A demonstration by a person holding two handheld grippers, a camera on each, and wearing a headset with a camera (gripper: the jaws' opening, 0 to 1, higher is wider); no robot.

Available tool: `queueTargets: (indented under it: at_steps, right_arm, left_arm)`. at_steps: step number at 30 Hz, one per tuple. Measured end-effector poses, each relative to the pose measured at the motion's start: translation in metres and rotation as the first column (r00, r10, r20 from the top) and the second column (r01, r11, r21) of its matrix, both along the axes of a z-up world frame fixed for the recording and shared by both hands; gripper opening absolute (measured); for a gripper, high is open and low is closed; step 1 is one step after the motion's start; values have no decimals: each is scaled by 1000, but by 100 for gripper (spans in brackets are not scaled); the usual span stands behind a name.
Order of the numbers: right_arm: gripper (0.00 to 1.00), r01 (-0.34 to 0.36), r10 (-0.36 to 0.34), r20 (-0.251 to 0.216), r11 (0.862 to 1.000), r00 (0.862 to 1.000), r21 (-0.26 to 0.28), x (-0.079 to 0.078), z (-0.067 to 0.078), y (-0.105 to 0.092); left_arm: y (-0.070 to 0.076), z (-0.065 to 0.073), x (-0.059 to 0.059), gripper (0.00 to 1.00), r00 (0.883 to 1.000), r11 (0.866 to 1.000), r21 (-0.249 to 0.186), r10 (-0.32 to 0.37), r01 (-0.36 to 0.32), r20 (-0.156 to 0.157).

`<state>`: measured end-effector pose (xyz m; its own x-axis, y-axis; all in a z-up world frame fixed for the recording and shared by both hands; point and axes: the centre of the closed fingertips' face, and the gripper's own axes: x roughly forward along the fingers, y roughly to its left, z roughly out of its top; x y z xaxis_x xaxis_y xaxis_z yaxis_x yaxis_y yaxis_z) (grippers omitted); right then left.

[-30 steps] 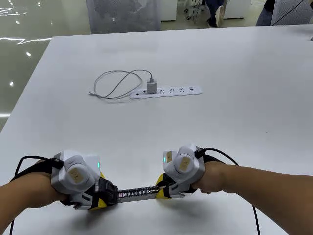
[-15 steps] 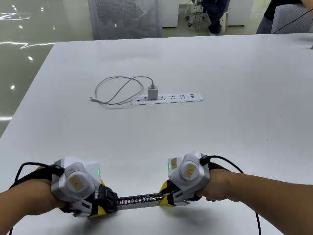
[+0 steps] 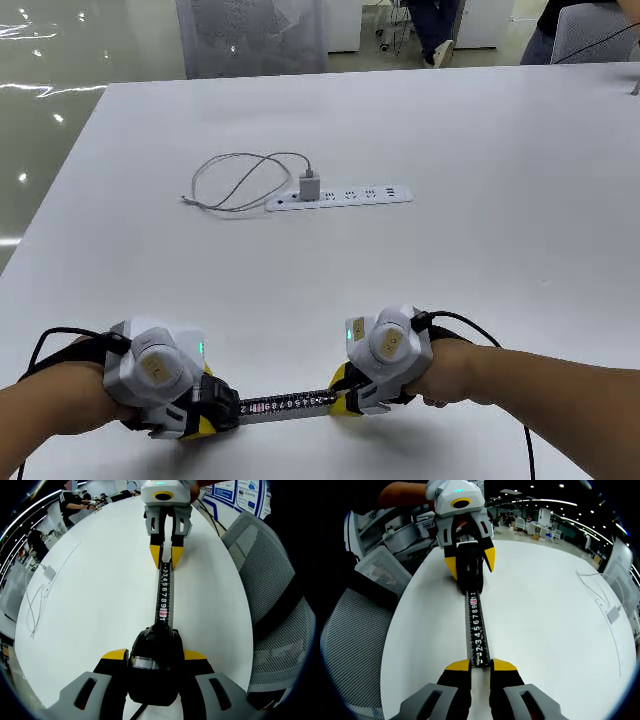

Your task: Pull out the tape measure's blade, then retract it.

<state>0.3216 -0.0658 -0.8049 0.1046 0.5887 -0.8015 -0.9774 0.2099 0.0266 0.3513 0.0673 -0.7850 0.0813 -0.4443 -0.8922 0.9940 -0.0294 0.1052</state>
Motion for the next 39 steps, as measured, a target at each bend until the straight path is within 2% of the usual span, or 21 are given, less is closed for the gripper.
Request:
queueTargets:
  at_steps: [13,39]
  right_arm:
    - [9,13,-13,-13,1000,1000,-1,-1,-1,-10]
    - [9,17,-17,-6,1000,1000,-20,-3,-1,-28]
  left_arm:
    - [0,0,0,35,1000,1000,1,-3,3,1]
    - [-1,0,-1,35,1000,1000,-1,-5,5,2]
